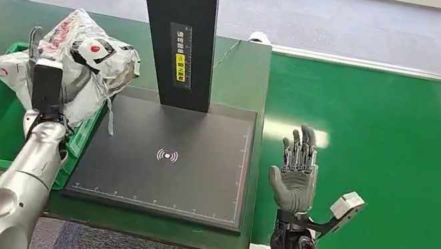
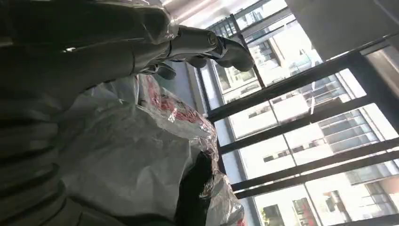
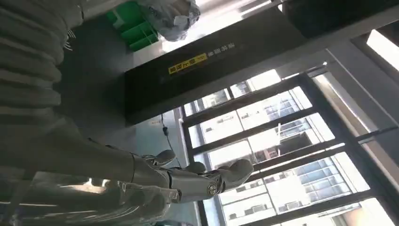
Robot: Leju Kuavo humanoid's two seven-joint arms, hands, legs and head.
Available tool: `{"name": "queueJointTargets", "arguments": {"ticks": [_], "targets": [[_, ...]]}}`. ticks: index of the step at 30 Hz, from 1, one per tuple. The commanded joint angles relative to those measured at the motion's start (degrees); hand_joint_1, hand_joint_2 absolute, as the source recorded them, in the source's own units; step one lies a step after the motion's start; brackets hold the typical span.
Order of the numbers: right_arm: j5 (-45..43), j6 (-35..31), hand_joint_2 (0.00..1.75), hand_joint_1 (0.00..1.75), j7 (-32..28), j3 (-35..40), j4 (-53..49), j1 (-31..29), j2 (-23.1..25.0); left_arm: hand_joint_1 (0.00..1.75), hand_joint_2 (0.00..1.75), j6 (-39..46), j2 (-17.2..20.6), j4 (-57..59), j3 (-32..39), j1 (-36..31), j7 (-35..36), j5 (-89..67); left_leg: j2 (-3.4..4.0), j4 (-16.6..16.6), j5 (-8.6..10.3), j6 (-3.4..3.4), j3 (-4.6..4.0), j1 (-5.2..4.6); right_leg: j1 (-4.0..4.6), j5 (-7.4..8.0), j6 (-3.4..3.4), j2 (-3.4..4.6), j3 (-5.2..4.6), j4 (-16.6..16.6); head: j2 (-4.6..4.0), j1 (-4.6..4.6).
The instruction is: Moved the parcel from conveyor to table for the left to box.
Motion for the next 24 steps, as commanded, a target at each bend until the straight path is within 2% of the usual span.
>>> {"name": "queueJointTargets", "arguments": {"ticks": [1, 4, 5, 7, 9, 14, 24], "targets": [[0.0, 0.1, 1.75, 0.0, 0.1, -0.6, 0.3, -0.1, -0.7, 0.0, 1.75, 1.1, 4.5, -1.2, 4.3, -2.4, 4.0, 2.7, 0.07, 0.0, 0.01, -0.01, -0.04, 0.04, 0.04, 0.03, -0.03, 0.05, -0.04, 0.0, 0.0, 0.02], [0.1, 1.3, 1.75, 0.0, 0.1, -0.5, 0.9, 0.2, -1.2, 0.0, 1.75, 2.3, 10.6, 4.6, 7.1, -6.7, 5.5, 1.6, 0.32, -0.1, 0.05, -0.03, 0.0, 0.09, 0.11, 0.15, -0.08, 0.27, -0.06, -0.1, 0.0, 0.02], [0.2, 1.6, 1.75, 0.0, 0.1, -0.8, 0.8, 0.2, -1.2, 0.0, 1.75, 2.3, 11.9, 6.6, 7.1, -7.5, 5.8, 0.7, 0.23, -0.1, 0.06, -0.02, 0.0, 0.09, 0.1, 0.13, -0.07, 0.18, -0.03, -0.1, 0.0, 0.02], [0.6, 2.0, 1.75, 0.0, 0.1, -1.5, 0.6, 0.2, -1.1, 0.0, 1.75, 3.0, 13.2, 10.0, 7.4, -8.7, 6.4, -2.0, 0.53, 0.0, -0.02, -0.05, -0.01, 0.15, 0.16, 0.12, -0.13, 0.48, -0.17, 0.0, 0.0, 0.04], [0.8, 2.1, 1.75, 0.0, 0.1, -1.8, 0.3, 0.4, -1.1, 0.0, 1.75, 3.7, 13.5, 11.9, 7.3, -9.6, 7.4, -4.0, 0.26, 0.0, 0.01, -0.05, 0.02, 0.18, 0.18, 0.06, -0.09, 0.23, -0.03, 0.0, 0.0, 0.04], [0.8, 2.2, 1.75, 0.0, 0.1, -1.7, -0.8, 1.6, -1.4, 0.0, 1.75, 4.3, 14.9, 14.2, 8.5, -10.9, 9.8, -6.6, 0.17, 0.0, 0.04, -0.01, 0.02, 0.16, 0.17, 0.05, -0.08, 0.11, -0.02, 0.0, 0.0, 0.02], [0.4, 1.6, 1.75, 0.0, 0.1, -1.7, -1.2, 2.2, -1.4, 0.0, 1.75, 2.0, 18.0, 11.1, 9.7, -10.2, 8.5, -7.1, 0.25, 0.0, 0.04, -0.04, 0.0, 0.16, 0.17, 0.06, -0.11, 0.19, -0.08, 0.0, 0.0, 0.02]]}}
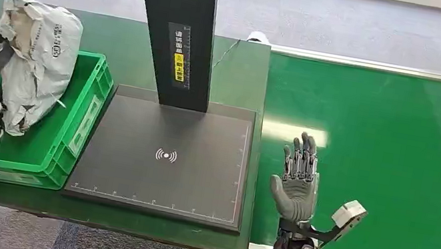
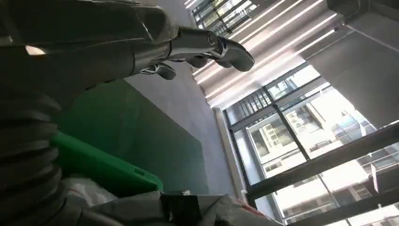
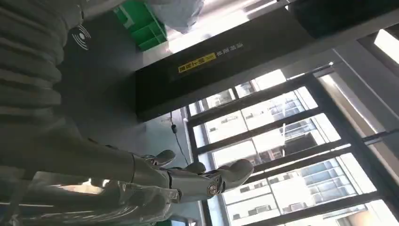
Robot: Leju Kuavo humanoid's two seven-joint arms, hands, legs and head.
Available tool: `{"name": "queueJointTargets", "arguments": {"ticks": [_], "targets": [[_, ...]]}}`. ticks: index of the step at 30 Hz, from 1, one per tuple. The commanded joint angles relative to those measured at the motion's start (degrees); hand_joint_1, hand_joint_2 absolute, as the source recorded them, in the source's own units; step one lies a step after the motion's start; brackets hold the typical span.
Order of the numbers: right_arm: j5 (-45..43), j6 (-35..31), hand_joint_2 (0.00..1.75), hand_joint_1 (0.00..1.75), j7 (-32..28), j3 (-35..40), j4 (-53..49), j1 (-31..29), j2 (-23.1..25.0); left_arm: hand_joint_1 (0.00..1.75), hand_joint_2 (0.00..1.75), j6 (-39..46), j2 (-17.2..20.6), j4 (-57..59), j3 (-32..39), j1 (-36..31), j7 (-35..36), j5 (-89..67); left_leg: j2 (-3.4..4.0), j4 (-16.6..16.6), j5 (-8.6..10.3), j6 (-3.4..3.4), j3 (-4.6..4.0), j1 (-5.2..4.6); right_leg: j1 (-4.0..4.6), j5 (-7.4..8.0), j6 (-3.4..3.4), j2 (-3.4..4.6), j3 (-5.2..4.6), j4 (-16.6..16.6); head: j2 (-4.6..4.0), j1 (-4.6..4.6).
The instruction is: Moved the parcel from conveyor to table for the left to box.
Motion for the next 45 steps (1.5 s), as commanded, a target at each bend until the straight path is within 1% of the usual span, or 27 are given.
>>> {"name": "queueJointTargets", "arguments": {"ticks": [1, 5, 8, 11, 12, 14, 15, 16, 18, 22, 23, 25, 27, 28, 29, 30, 31, 32, 33, 34, 35, 36, 37, 40, 42, 43, 45], "targets": [[-0.4, -0.5, 1.75, 0.0, 0.1, -0.6, -0.2, 0.0, -0.9, 0.0, 1.75, -2.4, 3.2, 3.4, 2.3, -2.7, -0.8, -0.7, -0.02, 0.0, 0.01, 0.01, -0.02, 0.03, 0.04, 0.01, -0.01, -0.03, 0.01, 0.0, 0.0, 0.02], [-0.3, -0.6, 1.75, 0.0, 0.1, -0.6, -0.2, -0.1, -0.8, 0.0, 1.75, -3.0, 4.4, 3.0, 2.4, -3.9, -0.3, -0.8, 0.02, 0.0, 0.0, 0.03, -0.05, 0.05, 0.06, 0.02, 0.0, -0.01, -0.01, 0.0, 0.0, 0.02], [-0.4, -0.6, 1.75, 0.0, 0.1, -0.7, 0.1, -0.4, -0.8, 0.0, 1.75, -4.2, 6.3, 3.0, 2.4, -5.7, 0.4, -0.9, -0.05, 0.1, 0.0, 0.02, -0.06, 0.08, 0.09, 0.0, 0.0, -0.08, 0.01, 0.0, 0.0, 0.02], [-0.5, -0.7, 1.75, 0.0, 0.1, -0.9, 0.9, -1.2, -0.8, 0.0, 1.75, -7.7, 9.0, 0.9, 2.6, -5.4, 0.0, 0.3, 0.02, 0.1, -0.01, 0.01, -0.09, 0.08, 0.09, 0.01, -0.01, -0.01, -0.04, 0.0, 0.0, 0.02], [-0.5, -0.9, 1.75, 0.0, 0.1, -1.0, 0.9, -1.2, -0.8, 0.0, 1.75, -9.3, 10.6, -1.2, 2.6, -3.9, -0.5, 1.2, 0.0, 0.1, 0.0, 0.01, -0.09, 0.06, 0.06, 0.01, -0.01, -0.02, -0.04, 0.0, 0.0, 0.02], [-0.6, -1.0, 1.75, 0.0, 0.1, -1.2, 0.9, -1.3, -0.8, 0.0, 1.75, -11.4, 11.3, -5.2, 3.1, -0.4, -0.8, 3.2, 0.14, 0.0, -0.02, 0.01, -0.07, 0.07, 0.08, 0.04, -0.02, 0.11, -0.05, 0.0, 0.0, 0.02], [-0.7, -1.2, 1.75, 0.0, 0.1, -1.3, 0.4, -1.0, -0.7, 0.0, 1.75, -12.7, 11.6, -10.8, 3.9, 5.9, -2.5, 5.5, 0.25, 0.0, -0.03, 0.0, -0.02, 0.05, 0.06, 0.05, -0.02, 0.22, -0.06, 0.0, 0.0, 0.0], [-0.8, -1.1, 1.75, 0.0, 0.1, -1.3, 0.4, -0.9, -0.8, 0.0, 1.75, -13.1, 11.4, -13.8, 4.5, 9.1, -2.1, 6.7, 0.34, -0.1, -0.02, 0.01, 0.11, -0.04, -0.03, 0.05, 0.0, 0.32, 0.01, -0.1, 0.0, 0.02], [-1.0, -1.4, 1.75, 0.0, 0.1, -1.7, -0.3, -0.5, -0.9, 0.0, 1.75, -14.4, 10.2, -23.5, 5.7, 19.0, -2.6, 9.9, 0.47, -0.3, -0.01, 0.03, 0.22, -0.1, -0.1, 0.05, 0.01, 0.42, 0.08, -0.1, 0.0, 0.04], [-0.9, -1.3, 1.75, 0.0, 0.1, -1.8, -0.4, -0.4, -0.9, 0.0, 1.75, -14.2, 9.6, -25.0, 5.5, 19.8, -2.0, 10.3, 0.57, -0.1, -0.12, -0.09, 0.18, -0.04, -0.04, -0.02, 0.01, 0.56, 0.01, -0.1, 0.0, -0.02], [-1.0, -1.5, 1.75, 0.0, 0.1, -2.0, -0.5, -0.3, -0.9, 0.0, 1.75, -14.3, 9.3, -26.5, 5.1, 21.3, -2.3, 10.6, 0.57, -0.2, -0.12, -0.07, 0.24, 0.0, 0.01, -0.02, 0.01, 0.51, 0.1, -0.1, 0.0, -0.02], [-1.2, -2.1, 1.75, 0.0, 0.1, -2.5, -2.1, 0.7, -0.7, 0.0, 1.75, -14.4, 2.9, -37.7, 7.0, 31.5, -4.4, 13.0, 0.49, -0.1, -0.07, -0.08, 0.06, -0.07, -0.06, -0.02, 0.01, 0.48, -0.09, -0.1, 0.0, -0.02], [-1.4, -2.2, 1.75, 0.0, 0.1, -2.7, -3.3, 1.8, -0.8, 0.0, 1.75, -15.6, -3.9, -46.4, 6.4, 38.1, -6.8, 14.5, 0.49, -0.4, -0.04, -0.02, 0.35, -0.17, -0.16, -0.01, 0.06, 0.46, 0.21, -0.3, 0.0, -0.02], [-1.3, -2.2, 1.75, 0.0, 0.1, -2.9, -3.8, 2.3, -0.8, 0.0, 1.75, -16.3, -7.9, -51.0, 3.9, 41.2, -8.4, 14.8, 0.48, -0.2, -0.08, -0.05, 0.2, -0.16, -0.15, -0.03, 0.03, 0.46, 0.03, -0.1, 0.0, -0.02], [-1.3, -2.1, 1.75, 0.0, 0.1, -3.0, -4.0, 2.5, -0.7, 0.0, 1.75, -16.6, -10.6, -54.4, 0.9, 43.7, -9.3, 14.5, 0.38, -0.3, -0.07, -0.02, 0.28, -0.21, -0.2, -0.05, 0.05, 0.37, 0.1, -0.2, 0.0, -0.02], [-1.3, -2.2, 1.75, 0.0, 0.1, -3.2, -4.1, 2.5, -0.6, 0.0, 1.75, -18.3, -13.3, -57.4, -4.3, 46.2, -10.3, 14.9, 0.37, -0.3, -0.09, 0.0, 0.35, -0.22, -0.21, -0.06, 0.06, 0.35, 0.17, -0.2, 0.0, -0.11], [-1.2, -2.3, 1.75, 0.0, 0.1, -3.3, -4.0, 2.5, -0.6, 0.0, 1.75, -19.2, -14.7, -58.5, -7.1, 47.4, -11.0, 15.0, 0.13, -0.4, -0.07, 0.06, 0.45, -0.29, -0.27, -0.08, 0.12, 0.11, 0.36, -0.4, 0.0, -0.07], [-0.3, -3.3, 1.75, 0.0, 0.1, -3.3, -3.3, 2.1, -0.6, 0.0, 1.75, -21.3, -16.9, -59.5, -14.0, 49.5, -11.8, 17.2, 0.22, -0.2, -0.11, 0.02, 0.26, -0.23, -0.21, -0.09, 0.1, 0.2, 0.17, -0.2, 0.0, -0.02], [-0.2, -3.4, 1.75, 0.0, 0.1, -3.3, -3.1, 1.9, -0.5, 0.0, 1.75, -18.8, -17.9, -59.4, -17.1, 50.2, -12.5, 16.5, 0.19, -0.2, -0.1, 0.04, 0.26, -0.26, -0.25, -0.08, 0.11, 0.18, 0.18, -0.3, 0.0, -0.09], [-0.1, -3.5, 1.75, 0.0, 0.1, -3.3, -3.0, 1.8, -0.4, 0.0, 1.75, -17.0, -17.6, -59.0, -19.0, 50.4, -12.9, 16.8, 0.27, -0.1, -0.19, 0.07, 0.16, -0.26, -0.24, -0.09, 0.09, 0.26, 0.05, -0.2, 0.0, -0.02], [0.1, -3.8, 1.75, 0.0, 0.1, -3.3, -2.9, 1.7, -0.4, 0.0, 1.75, -17.6, -17.4, -58.9, -19.7, 50.4, -12.9, 17.7, 0.3, -0.1, -0.2, 0.08, 0.16, -0.31, -0.31, -0.09, 0.08, 0.29, 0.06, -0.1, 0.0, -0.09], [5.1, -8.9, 1.75, 0.0, 0.1, -1.9, -2.6, 1.3, -0.6, 0.0, 1.75, -22.2, -18.0, -58.6, -22.5, 51.6, -13.1, 20.8, 0.16, -0.1, -0.2, 0.13, 0.17, -0.31, -0.3, -0.09, 0.11, 0.14, 0.15, -0.2, 0.0, 0.02], [7.6, -10.8, 1.75, 0.0, 0.1, -0.3, 0.0, 0.4, -1.0, 0.0, 1.75, -25.1, -19.0, -57.4, -24.8, 52.2, -13.0, 22.6, 0.36, -0.1, -0.24, 0.09, 0.09, -0.26, -0.25, -0.06, 0.07, 0.36, 0.03, -0.2, 0.0, 0.02], [14.5, -15.8, 1.75, 0.0, 0.1, 4.5, 5.9, -2.0, -1.3, 0.0, 1.75, -31.2, -22.6, -49.7, -30.3, 51.5, -13.8, 25.0, 0.44, -0.1, -0.28, 0.13, 0.19, -0.32, -0.33, -0.04, 0.07, 0.45, 0.08, -0.2, 0.0, -0.02], [16.5, -17.8, 1.75, 0.0, 0.1, 6.5, 7.3, -2.6, -0.9, 0.0, 1.75, -29.1, -24.4, -45.5, -31.0, 49.5, -13.8, 21.3, 0.37, -0.2, -0.26, 0.14, 0.26, -0.28, -0.3, -0.01, 0.06, 0.38, 0.2, -0.2, 0.0, 0.0], [16.5, -18.0, 1.75, 0.0, 0.1, 7.0, 7.8, -2.6, -0.8, 0.0, 1.75, -24.5, -24.9, -42.4, -30.4, 48.4, -13.8, 17.7, 0.32, -0.1, -0.26, 0.13, 0.17, -0.27, -0.29, -0.02, 0.06, 0.36, 0.12, -0.2, 0.0, 0.0], [16.4, -18.7, 1.75, 0.0, 0.1, 8.0, 7.8, -2.1, -0.9, 0.0, 1.75, -24.5, -25.3, -38.5, -28.2, 46.8, -13.8, 17.6, 0.33, -0.2, -0.24, 0.12, 0.24, -0.23, -0.25, 0.01, 0.05, 0.35, 0.19, -0.3, 0.0, 0.0]]}}
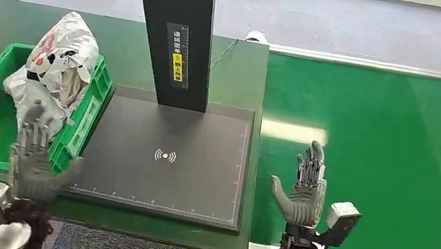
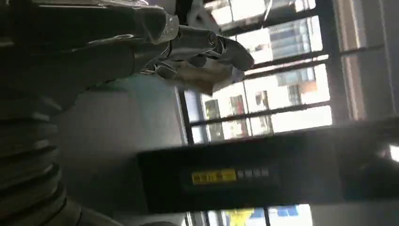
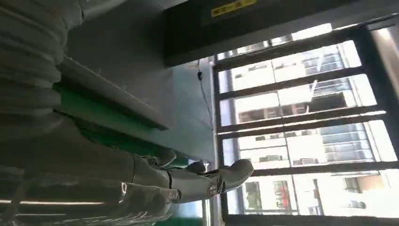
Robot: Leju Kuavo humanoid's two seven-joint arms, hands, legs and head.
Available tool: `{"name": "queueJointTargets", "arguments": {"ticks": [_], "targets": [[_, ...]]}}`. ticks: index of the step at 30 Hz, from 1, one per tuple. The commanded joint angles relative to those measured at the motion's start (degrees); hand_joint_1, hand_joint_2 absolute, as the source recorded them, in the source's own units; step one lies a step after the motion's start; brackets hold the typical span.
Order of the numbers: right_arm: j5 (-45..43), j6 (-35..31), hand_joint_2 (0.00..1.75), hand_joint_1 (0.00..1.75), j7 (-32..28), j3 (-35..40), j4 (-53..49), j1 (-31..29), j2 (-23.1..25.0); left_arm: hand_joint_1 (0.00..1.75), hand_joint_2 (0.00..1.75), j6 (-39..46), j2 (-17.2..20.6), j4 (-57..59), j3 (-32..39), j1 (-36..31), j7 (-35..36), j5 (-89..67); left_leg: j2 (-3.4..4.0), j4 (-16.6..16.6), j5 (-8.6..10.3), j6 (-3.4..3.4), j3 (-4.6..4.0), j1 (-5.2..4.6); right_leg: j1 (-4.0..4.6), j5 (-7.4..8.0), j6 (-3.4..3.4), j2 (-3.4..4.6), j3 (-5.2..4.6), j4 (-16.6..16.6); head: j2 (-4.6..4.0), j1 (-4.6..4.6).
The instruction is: Moved the parcel from conveyor to table for the left to box.
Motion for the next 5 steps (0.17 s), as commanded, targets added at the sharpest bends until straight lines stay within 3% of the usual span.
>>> {"name": "queueJointTargets", "arguments": {"ticks": [1, 5], "targets": [[3.3, -3.7, 1.75, 0.0, 0.1, 7.9, 10.0, -3.7, -1.1, 0.0, 1.75, 3.0, -7.3, 17.2, -6.0, -3.0, -0.2, -5.2, -0.12, -0.1, 0.06, 0.01, 0.14, 0.0, 0.01, 0.02, 0.0, -0.12, 0.17, -0.1, 0.0, 0.04], [3.2, -3.4, 1.75, 0.0, 0.1, 8.1, 10.8, -3.9, -1.3, 0.0, 1.75, 0.5, -7.2, 18.0, -4.4, -2.4, -0.2, -4.6, -0.03, -0.1, 0.03, -0.01, 0.17, 0.04, 0.06, 0.0, -0.01, -0.02, 0.16, -0.1, 0.0, 0.0]]}}
